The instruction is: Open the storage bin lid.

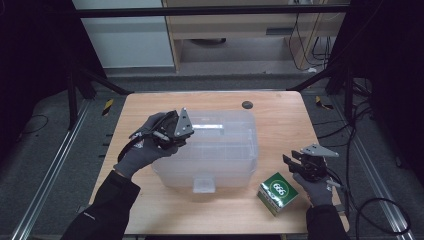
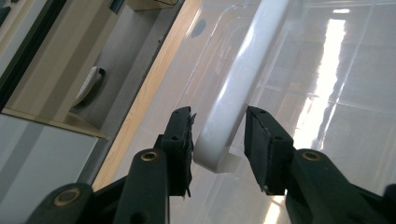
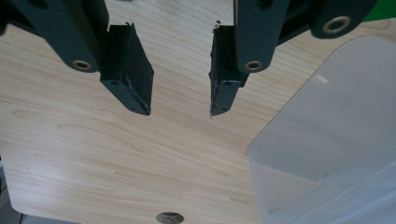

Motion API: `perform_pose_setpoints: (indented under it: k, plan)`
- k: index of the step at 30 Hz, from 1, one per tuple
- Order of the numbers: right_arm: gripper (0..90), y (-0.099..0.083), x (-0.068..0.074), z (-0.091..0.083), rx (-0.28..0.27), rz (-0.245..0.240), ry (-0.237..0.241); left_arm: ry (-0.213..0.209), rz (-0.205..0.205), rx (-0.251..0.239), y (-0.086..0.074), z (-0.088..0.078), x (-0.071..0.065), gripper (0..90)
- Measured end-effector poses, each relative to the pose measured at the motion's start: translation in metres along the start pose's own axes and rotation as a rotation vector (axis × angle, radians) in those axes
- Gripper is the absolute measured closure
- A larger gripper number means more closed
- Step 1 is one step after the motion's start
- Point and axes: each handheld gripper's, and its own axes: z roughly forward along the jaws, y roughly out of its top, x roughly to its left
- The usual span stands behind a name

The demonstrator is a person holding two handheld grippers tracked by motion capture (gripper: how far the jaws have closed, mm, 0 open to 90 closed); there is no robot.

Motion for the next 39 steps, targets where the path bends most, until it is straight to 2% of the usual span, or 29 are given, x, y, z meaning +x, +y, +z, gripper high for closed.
perform_pose_setpoints:
  k: [7, 15, 20, 23, 29, 35, 39]
  plan:
    - [64.0, 0.000, 0.000, 0.000, 0.013, -0.008, 0.013, 0.017, 0.043, 0.031, 0.003, 0.002, 0.000, 68.4]
    - [64.7, 0.001, 0.000, -0.001, 0.015, 0.002, 0.019, 0.038, 0.107, 0.077, 0.012, 0.005, -0.003, 68.3]
    - [64.9, 0.003, 0.000, -0.003, 0.004, -0.011, 0.014, 0.041, 0.135, 0.093, 0.014, 0.006, -0.003, 68.6]
    - [65.9, 0.005, 0.001, -0.006, -0.006, -0.013, 0.020, 0.051, 0.175, 0.111, 0.016, 0.005, -0.003, 69.6]
    - [69.0, 0.013, 0.005, -0.013, -0.019, -0.012, 0.036, 0.073, 0.223, 0.134, 0.019, 0.005, -0.006, 70.6]
    - [78.9, 0.022, 0.010, -0.023, -0.032, -0.007, 0.064, 0.071, 0.234, 0.128, 0.018, 0.004, -0.006, 70.9]
    - [88.1, 0.027, 0.015, -0.028, -0.034, -0.013, 0.092, 0.071, 0.224, 0.122, 0.018, 0.004, -0.006, 70.9]
